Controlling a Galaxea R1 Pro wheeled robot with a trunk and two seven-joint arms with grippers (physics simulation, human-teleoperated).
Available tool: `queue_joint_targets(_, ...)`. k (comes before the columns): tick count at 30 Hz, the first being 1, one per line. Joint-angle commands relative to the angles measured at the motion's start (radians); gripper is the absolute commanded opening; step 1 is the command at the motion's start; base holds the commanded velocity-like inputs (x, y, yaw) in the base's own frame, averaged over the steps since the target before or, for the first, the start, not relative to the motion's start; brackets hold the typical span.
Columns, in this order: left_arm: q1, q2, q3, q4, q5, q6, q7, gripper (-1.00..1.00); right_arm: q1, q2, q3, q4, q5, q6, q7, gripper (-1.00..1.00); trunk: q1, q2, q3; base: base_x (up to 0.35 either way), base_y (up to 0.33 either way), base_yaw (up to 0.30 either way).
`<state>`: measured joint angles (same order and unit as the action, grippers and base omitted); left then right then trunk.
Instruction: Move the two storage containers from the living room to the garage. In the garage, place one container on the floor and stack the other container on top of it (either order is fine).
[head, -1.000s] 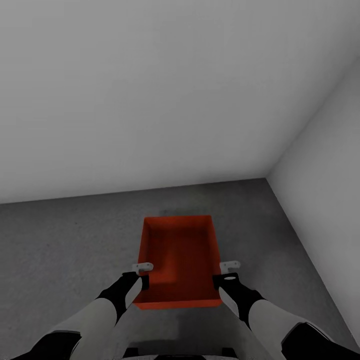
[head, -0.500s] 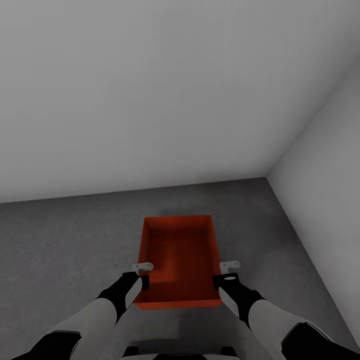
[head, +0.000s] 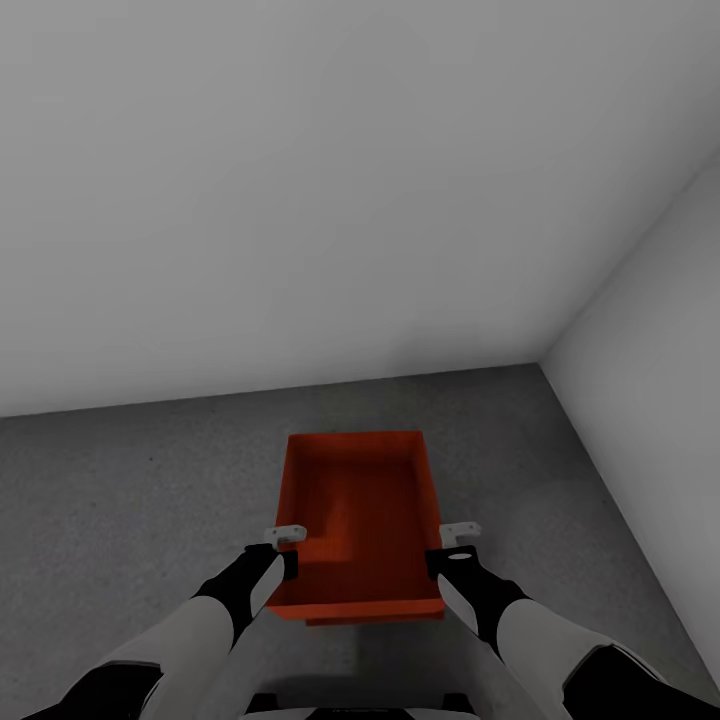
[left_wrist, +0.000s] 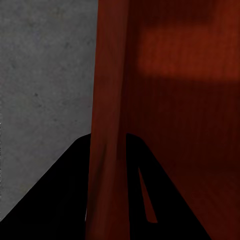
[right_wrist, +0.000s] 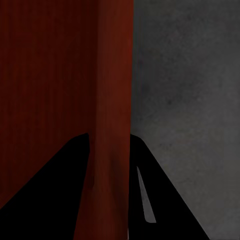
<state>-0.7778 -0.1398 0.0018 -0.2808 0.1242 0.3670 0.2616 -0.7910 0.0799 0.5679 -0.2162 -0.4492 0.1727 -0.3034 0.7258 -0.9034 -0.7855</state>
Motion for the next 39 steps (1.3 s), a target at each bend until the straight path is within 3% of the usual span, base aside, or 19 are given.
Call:
queue_joint_targets(1,0.000,0.009,-0.017,-0.005,-0.031,-0.034,0.030,-1.00,-0.001,-0.001,0.009,0.009,-0.015,0.007,-0.010,-1.00,0.000,-0.001,-0.001,0.021,0.006,0.000)
queue_joint_targets(39,0.000,0.009,-0.017,-0.005,-0.031,-0.034,0.030,-1.00,-0.001,-0.001,0.009,0.009,-0.015,0.007,-0.010,-1.00,0.000,-0.001,-0.017,0.026,0.000,0.000)
